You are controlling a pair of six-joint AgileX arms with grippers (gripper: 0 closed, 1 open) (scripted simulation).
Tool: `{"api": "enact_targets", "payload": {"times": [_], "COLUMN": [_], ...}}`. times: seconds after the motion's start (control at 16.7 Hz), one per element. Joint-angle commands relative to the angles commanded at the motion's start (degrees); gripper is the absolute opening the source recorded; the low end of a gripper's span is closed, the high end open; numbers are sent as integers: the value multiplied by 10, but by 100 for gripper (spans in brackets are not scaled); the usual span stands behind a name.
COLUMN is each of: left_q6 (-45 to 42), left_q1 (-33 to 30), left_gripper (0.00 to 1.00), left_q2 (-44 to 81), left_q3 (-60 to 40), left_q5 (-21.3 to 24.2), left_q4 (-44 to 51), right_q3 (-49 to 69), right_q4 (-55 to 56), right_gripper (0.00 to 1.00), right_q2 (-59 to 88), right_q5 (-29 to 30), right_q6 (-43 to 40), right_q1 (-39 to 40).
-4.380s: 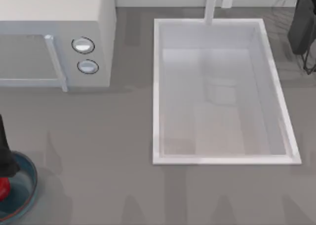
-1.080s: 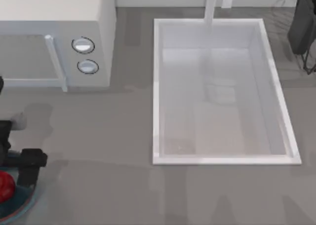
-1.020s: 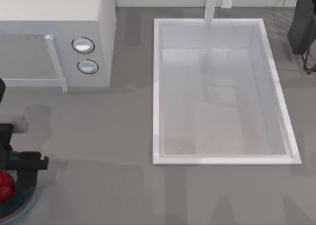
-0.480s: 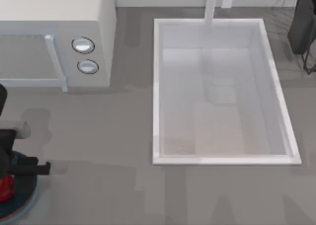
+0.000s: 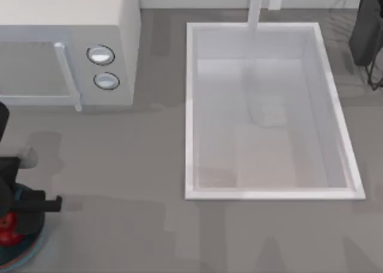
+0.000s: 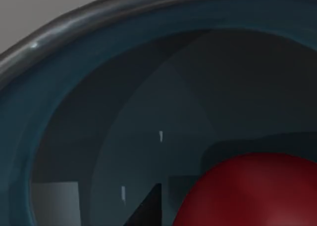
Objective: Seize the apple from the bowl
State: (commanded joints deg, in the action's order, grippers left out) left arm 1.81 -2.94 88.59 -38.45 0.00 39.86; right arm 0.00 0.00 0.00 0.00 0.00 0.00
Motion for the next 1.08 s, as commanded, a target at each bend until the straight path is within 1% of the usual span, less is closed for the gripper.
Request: {"api": "enact_targets", "payload": {"times": [0.18,0.24,0.66,0.72,0.84,0.96,1.08], "left_q6": [0,0,0,-2,-2,-1,0], "left_q1": [0,0,0,1,1,0,-1], "left_gripper": [2,0,0,0,0,0,0], "left_q2": [0,0,0,-19,-18,-15,-12], "left_q3": [0,0,0,-12,-19,-50,-105], "left_q5": [0,0,0,10,10,10,10], "left_q4": [0,0,0,15,23,55,111], "right_q3": [0,0,0,0,0,0,0], "right_q4": [0,0,0,0,0,0,0], "right_gripper": [100,100,100,100,100,100,100], "right_q2": [0,0,0,0,0,0,0], "right_q5": [0,0,0,0,0,0,0], "right_q6": [0,0,0,0,0,0,0], "right_q1": [0,0,0,0,0,0,0]}}
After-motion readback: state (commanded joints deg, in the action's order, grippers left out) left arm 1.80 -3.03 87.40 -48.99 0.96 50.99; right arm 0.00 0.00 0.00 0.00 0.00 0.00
